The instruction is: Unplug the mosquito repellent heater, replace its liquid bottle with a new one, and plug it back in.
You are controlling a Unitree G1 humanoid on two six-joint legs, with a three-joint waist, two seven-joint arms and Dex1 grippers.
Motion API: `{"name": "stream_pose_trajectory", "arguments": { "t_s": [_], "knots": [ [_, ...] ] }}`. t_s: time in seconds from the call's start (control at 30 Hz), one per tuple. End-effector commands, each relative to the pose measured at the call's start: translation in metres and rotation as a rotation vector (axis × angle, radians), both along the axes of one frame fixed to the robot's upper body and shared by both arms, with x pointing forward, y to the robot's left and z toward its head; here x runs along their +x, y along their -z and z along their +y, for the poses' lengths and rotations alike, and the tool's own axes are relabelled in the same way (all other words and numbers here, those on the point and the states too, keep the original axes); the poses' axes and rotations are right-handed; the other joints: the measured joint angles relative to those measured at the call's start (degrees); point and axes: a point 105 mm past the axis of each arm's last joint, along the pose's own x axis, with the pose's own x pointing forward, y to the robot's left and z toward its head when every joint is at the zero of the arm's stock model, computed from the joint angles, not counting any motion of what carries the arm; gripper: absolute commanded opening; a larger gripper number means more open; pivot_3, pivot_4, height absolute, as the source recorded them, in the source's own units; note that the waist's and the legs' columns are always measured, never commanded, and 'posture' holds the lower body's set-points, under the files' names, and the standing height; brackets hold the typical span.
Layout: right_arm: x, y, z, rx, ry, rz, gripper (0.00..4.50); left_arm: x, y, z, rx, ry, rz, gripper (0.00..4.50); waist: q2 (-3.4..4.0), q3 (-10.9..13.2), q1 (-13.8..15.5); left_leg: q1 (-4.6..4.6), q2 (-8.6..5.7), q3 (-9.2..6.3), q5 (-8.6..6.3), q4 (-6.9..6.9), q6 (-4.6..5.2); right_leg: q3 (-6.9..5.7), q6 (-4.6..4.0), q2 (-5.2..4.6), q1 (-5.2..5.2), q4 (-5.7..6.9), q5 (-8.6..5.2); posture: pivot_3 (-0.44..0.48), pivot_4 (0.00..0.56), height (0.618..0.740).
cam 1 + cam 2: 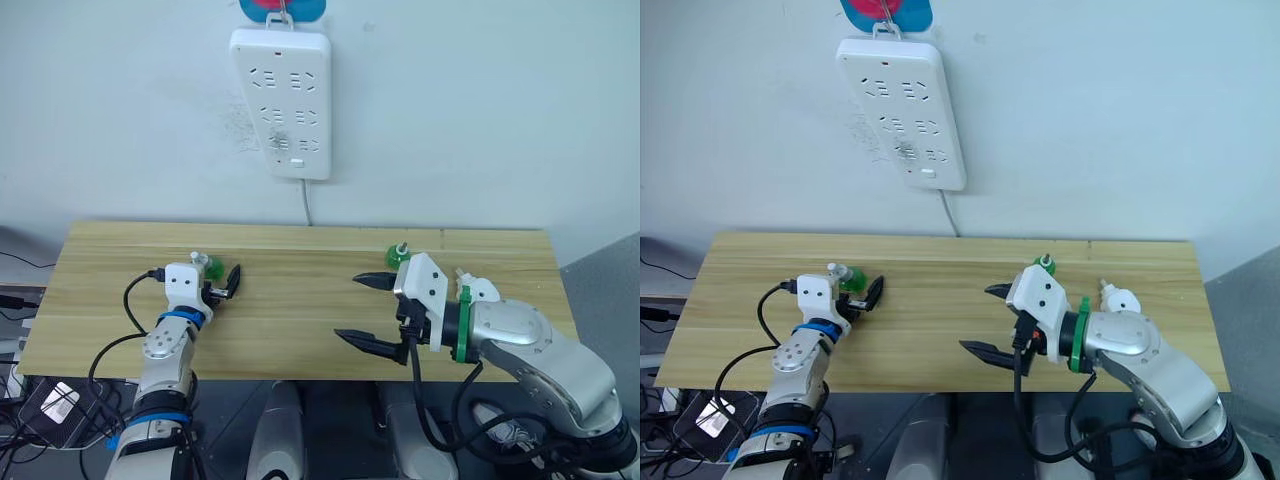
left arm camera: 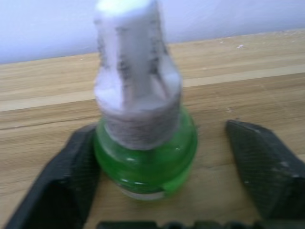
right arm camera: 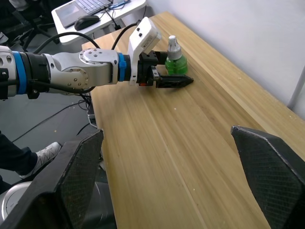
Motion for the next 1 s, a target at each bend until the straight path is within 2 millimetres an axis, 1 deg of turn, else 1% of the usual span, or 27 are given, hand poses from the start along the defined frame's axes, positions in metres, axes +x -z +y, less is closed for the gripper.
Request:
{"name": "stream_pose_trajectory", "arguments": {
  "t_s": [0.03,0.1,0.17,0.2,0.27,0.33,0.4,0.43,0.53,0.63,0.7,0.73,0.77,0.87,0.93,1.0],
  "knots": [
    [-0.006,-0.008,0.000,0.024,-0.008,-0.020,4.50,-0.005,0.011,0.001,-0.006,-0.006,0.025,2.97,0.00,0.0,-0.2,0.00,0.00,-0.01,0.00,-0.01,0.00,0.00,0.01,0.00,0.00,0.00,0.00,-0.024,0.467,0.740],
    [-0.005,-0.008,-0.001,0.024,0.001,-0.020,4.50,-0.006,0.010,-0.001,0.008,0.010,0.021,2.32,-0.01,0.0,-0.4,-0.01,0.00,0.00,0.00,-0.03,0.00,0.01,0.02,0.00,0.00,-0.03,-0.01,-0.017,0.457,0.740],
    [-0.004,-0.007,-0.003,0.024,0.014,-0.022,4.50,-0.009,0.007,-0.005,0.044,0.048,0.012,2.23,-0.01,0.0,-0.5,-0.01,0.00,0.00,0.00,-0.05,-0.01,0.00,0.02,-0.01,0.00,-0.04,-0.01,-0.004,0.446,0.740],
    [-0.003,-0.008,-0.005,0.026,0.023,-0.025,4.50,-0.012,0.004,-0.011,0.076,0.098,0.004,2.23,-0.01,0.0,-0.6,-0.01,0.00,0.00,0.00,-0.07,-0.01,0.00,0.03,-0.01,0.00,-0.05,-0.02,0.002,0.438,0.740],
    [-0.002,-0.010,-0.009,0.033,0.042,-0.034,4.50,-0.020,-0.001,-0.030,0.122,0.228,0.005,2.23,-0.01,0.0,-0.7,-0.01,0.00,0.02,0.02,-0.16,-0.05,0.01,0.02,-0.02,0.00,-0.11,-0.01,0.012,0.425,0.740],
    [-0.002,-0.012,-0.015,0.039,0.058,-0.040,4.50,-0.029,-0.006,-0.058,0.149,0.384,0.012,2.23,-0.01,0.0,-0.6,-0.02,0.00,0.03,0.11,-0.28,-0.21,0.00,0.02,-0.05,-0.03,-0.15,-0.01,0.016,0.417,0.740],
    [-0.004,-0.014,-0.021,0.045,0.071,-0.049,4.50,-0.040,-0.014,-0.090,0.188,0.555,0.021,2.23,-0.03,0.0,-0.3,0.00,0.00,-0.01,0.25,-0.54,-0.47,-0.04,0.02,-0.05,-0.06,-0.24,-0.01,0.027,0.393,0.740],
    [-0.005,-0.015,-0.023,0.049,0.077,-0.053,4.50,-0.044,-0.018,-0.101,0.190,0.614,0.023,2.23,-0.03,0.0,-0.1,0.00,0.01,-0.04,0.31,-0.66,-0.56,-0.07,0.02,-0.05,-0.08,-0.29,-0.01,0.037,0.383,0.740],
    [-0.006,-0.020,-0.027,0.060,0.092,-0.060,4.50,-0.057,-0.030,-0.140,0.263,0.831,0.027,2.23,-0.04,0.0,-0.1,-0.01,0.04,-0.07,0.35,-0.77,-0.63,-0.09,0.02,-0.02,-0.10,-0.40,-0.01,0.054,0.376,0.740],
    [-0.008,-0.022,-0.026,0.057,0.094,-0.065,4.50,-0.071,-0.043,-0.172,0.324,1.016,0.048,2.23,-0.07,-0.1,-0.1,-0.04,0.03,-0.03,0.35,-0.79,-0.63,-0.06,0.03,-0.02,-0.09,-0.53,-0.01,0.047,0.353,0.740],
    [-0.007,-0.022,-0.022,0.068,0.105,-0.050,4.50,-0.076,-0.053,-0.187,0.345,1.086,0.055,2.23,-0.08,-0.1,-0.2,-0.08,0.03,-0.03,0.36,-0.79,-0.63,-0.07,0.02,-0.02,-0.10,-0.58,-0.01,0.028,0.340,0.740],
    [-0.004,-0.022,-0.019,0.083,0.123,-0.040,4.50,-0.077,-0.058,-0.193,0.339,1.110,0.063,2.23,-0.10,-0.2,-0.3,-0.08,0.04,-0.04,0.36,-0.79,-0.64,-0.08,0.01,-0.02,-0.10,-0.58,0.00,0.020,0.337,0.740],
    [-0.001,-0.021,-0.015,0.093,0.137,-0.032,4.50,-0.076,-0.061,-0.195,0.334,1.120,0.074,2.23,-0.09,-0.2,-0.5,-0.09,0.04,-0.06,0.36,-0.79,-0.64,-0.10,0.01,-0.01,-0.10,-0.58,0.00,0.007,0.320,0.740],
    [0.011,-0.017,-0.005,0.090,0.177,-0.040,4.50,-0.077,-0.070,-0.205,0.321,1.169,0.105,2.23,-0.14,-0.4,-1.0,-0.13,0.04,-0.08,0.37,-0.79,-0.65,-0.13,-0.02,-0.01,-0.15,-0.57,0.02,0.003,0.305,0.740],
    [0.014,-0.014,-0.001,0.077,0.182,-0.047,4.50,-0.072,-0.076,-0.206,0.329,1.168,0.110,2.23,-0.18,-0.6,-1.0,-0.18,0.03,-0.08,0.37,-0.78,-0.66,-0.13,-0.04,-0.02,-0.19,-0.57,0.02,0.003,0.292,0.740],
    [0.015,-0.011,0.001,0.064,0.176,-0.054,4.50,-0.067,-0.081,-0.206,0.329,1.157,0.107,2.23,-0.29,-0.9,-1.0,-0.31,0.02,-0.09,0.38,-0.77,-0.67,-0.16,-0.23,-0.03,-0.30,-0.56,0.14,0.003,0.286,0.740]
  ]
}}
